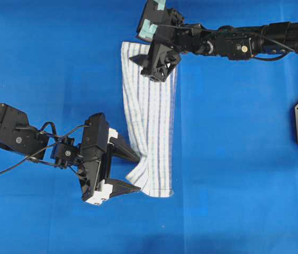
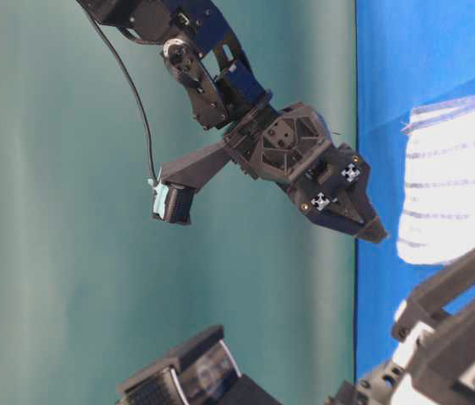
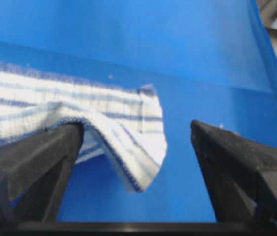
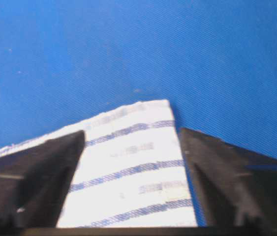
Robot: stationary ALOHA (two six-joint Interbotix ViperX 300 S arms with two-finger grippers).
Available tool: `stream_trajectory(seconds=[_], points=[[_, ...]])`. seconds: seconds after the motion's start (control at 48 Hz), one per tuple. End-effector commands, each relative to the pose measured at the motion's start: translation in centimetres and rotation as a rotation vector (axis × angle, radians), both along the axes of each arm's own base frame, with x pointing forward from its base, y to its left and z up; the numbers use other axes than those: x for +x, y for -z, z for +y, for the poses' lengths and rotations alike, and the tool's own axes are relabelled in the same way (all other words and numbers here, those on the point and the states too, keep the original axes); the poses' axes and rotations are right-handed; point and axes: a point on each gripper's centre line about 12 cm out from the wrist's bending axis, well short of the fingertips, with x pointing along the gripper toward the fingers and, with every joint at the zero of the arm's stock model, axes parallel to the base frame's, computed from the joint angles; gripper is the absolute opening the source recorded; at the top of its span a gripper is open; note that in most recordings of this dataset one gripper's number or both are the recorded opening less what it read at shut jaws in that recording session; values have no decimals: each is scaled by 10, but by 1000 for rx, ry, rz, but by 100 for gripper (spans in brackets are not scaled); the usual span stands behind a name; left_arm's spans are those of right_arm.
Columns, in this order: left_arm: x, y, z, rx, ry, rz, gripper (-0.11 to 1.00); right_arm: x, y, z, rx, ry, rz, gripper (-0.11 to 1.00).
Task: Fold the blue towel.
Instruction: 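Lay the strip down vertically and open both grippers, then move both grippers to the strip's far end and grasp its corners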
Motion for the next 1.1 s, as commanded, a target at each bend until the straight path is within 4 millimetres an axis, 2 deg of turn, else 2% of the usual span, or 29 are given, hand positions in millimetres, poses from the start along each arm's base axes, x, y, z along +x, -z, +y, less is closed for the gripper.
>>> stream_trajectory(seconds=[0.0, 0.062, 0.187, 0.292, 0.437, 0.542, 0.604, 0.812, 0.958, 1.083], points=[[-2, -20, -1, -11, 4, -26, 90, 3, -16, 1, -29, -12, -35, 90], [-8, -28, -4, -10, 15, -15, 89, 2, -21, 0, -37, -13, -43, 96], [-24, -46, -10, -10, 44, 1, 89, -3, -36, 3, -58, -24, -67, 90], [-37, -62, -11, -11, 58, 8, 89, -11, -50, 6, -75, -31, -89, 91], [-51, -80, -7, -12, 64, -8, 89, -31, -68, 12, -83, -31, -117, 91], [-54, -89, 1, -1, 56, -32, 89, -47, -74, 18, -82, -25, -127, 91], [-53, -91, 9, 13, 38, -40, 89, -56, -75, 20, -82, -19, -131, 91], [-44, -90, 60, 122, -65, -42, 89, -85, -72, 27, -83, 14, -141, 91], [-40, -93, 99, 210, -141, -49, 88, -95, -71, 29, -78, 26, -142, 91], [-39, -95, 119, 256, -181, -51, 88, -99, -69, 32, -75, 23, -139, 91]])
